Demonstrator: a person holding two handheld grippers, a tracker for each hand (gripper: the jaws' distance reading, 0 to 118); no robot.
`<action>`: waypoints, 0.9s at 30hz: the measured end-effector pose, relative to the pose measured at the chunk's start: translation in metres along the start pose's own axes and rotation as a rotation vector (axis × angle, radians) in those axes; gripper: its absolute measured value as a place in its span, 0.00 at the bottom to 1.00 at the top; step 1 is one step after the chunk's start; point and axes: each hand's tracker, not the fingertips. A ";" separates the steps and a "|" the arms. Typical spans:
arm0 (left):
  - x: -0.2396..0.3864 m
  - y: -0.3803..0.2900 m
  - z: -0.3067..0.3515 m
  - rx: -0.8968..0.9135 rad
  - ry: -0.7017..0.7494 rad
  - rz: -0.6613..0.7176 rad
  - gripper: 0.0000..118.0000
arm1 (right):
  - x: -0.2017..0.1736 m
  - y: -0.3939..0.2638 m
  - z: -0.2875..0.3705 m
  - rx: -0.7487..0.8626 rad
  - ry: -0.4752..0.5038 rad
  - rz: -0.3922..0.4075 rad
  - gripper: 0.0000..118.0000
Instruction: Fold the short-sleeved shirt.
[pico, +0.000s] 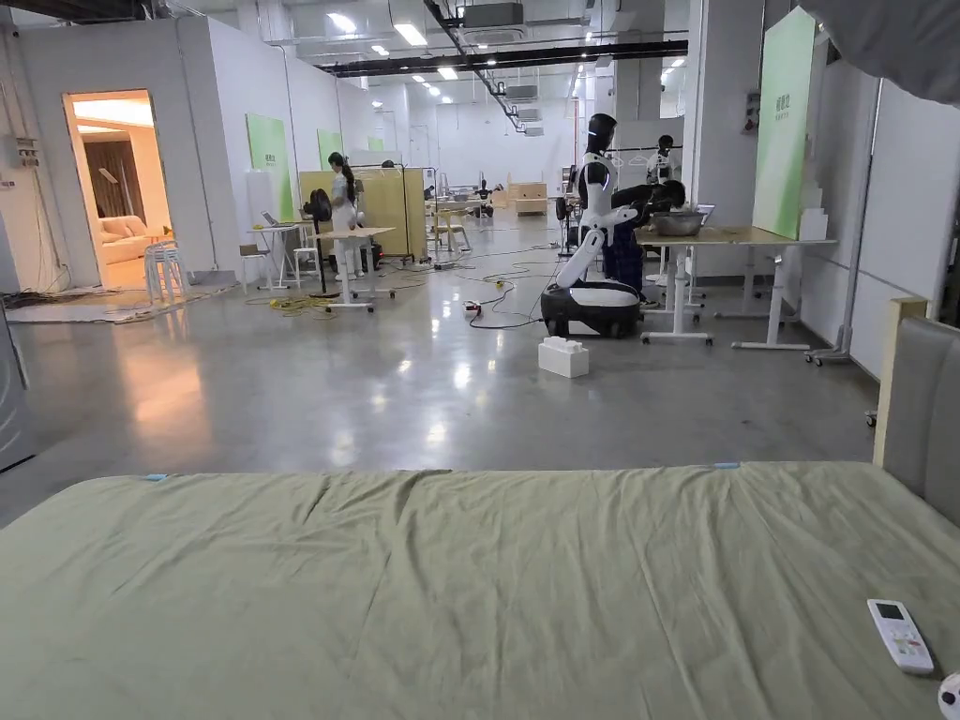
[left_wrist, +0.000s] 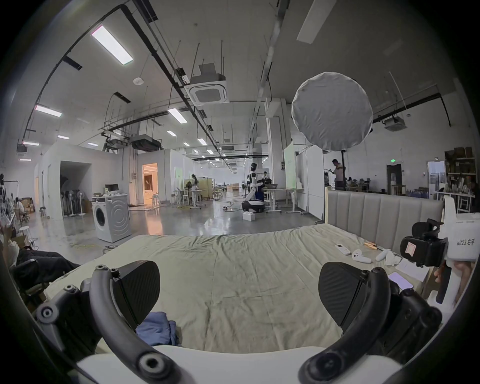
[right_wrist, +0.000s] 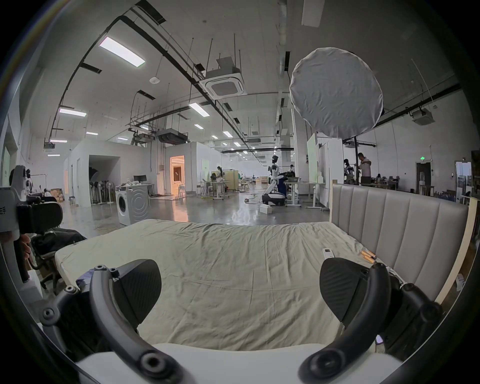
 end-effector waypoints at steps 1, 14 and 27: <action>-0.001 0.002 -0.002 -0.010 0.002 0.004 1.00 | 0.001 -0.001 0.000 -0.018 0.010 -0.022 1.00; -0.001 0.003 0.005 -0.017 0.010 -0.059 1.00 | 0.001 0.004 0.003 -0.030 0.002 0.022 1.00; -0.008 0.008 0.008 -0.004 0.055 -0.071 1.00 | 0.001 0.008 0.001 -0.027 -0.001 0.009 1.00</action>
